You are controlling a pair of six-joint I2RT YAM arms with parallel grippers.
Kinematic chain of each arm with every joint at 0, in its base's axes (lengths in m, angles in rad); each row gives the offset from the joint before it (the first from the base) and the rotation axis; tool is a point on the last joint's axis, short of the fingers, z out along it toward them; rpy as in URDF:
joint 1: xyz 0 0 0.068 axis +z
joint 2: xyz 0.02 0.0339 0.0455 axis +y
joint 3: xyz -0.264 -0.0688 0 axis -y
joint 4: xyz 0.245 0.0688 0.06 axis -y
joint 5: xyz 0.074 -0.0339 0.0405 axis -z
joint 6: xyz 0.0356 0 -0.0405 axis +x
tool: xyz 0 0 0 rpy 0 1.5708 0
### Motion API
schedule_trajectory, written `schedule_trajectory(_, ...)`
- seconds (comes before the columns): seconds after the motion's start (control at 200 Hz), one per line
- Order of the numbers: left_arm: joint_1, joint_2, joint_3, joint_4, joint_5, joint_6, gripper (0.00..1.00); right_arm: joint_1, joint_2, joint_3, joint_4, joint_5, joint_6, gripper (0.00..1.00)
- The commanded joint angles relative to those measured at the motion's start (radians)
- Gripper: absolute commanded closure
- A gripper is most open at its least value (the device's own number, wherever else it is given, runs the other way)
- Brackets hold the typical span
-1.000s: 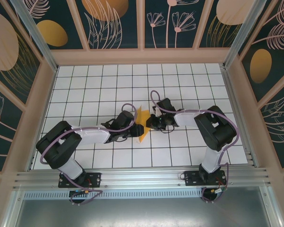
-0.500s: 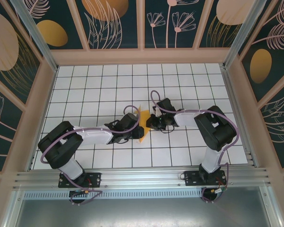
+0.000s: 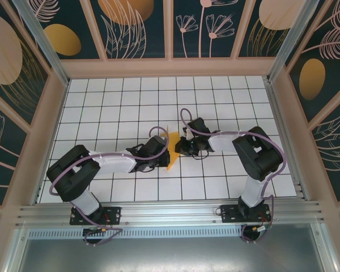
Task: Fold a paper plane with a square sheet of paper (pick it up from the middle)
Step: Fourth fold the wing at the center of the table.
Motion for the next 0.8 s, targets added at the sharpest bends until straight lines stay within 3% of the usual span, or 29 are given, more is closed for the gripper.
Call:
schedule_trajectory(0.0, -0.005, 0.012, 0.032, -0.019, 0.009, 0.051, 0.94, -0.002, 0.011, -0.028, 0.015, -0.007, 0.015, 0.88)
schedule_trajectory(0.48, -0.005, 0.023, 0.130, -0.204, -0.004, 0.307, 0.95, 0.053, -0.142, -0.167, 0.112, 0.050, 0.202, 0.87)
schedule_trajectory(0.64, -0.005, 0.016, 0.126, -0.214, 0.043, 0.359, 0.90, 0.034, -0.214, -0.156, 0.025, 0.109, 0.151, 0.82)
schedule_trajectory(0.796, -0.005, 0.026, 0.133, -0.202, 0.099, 0.368, 0.82, -0.010, -0.238, -0.149, 0.001, 0.081, 0.098, 0.78)
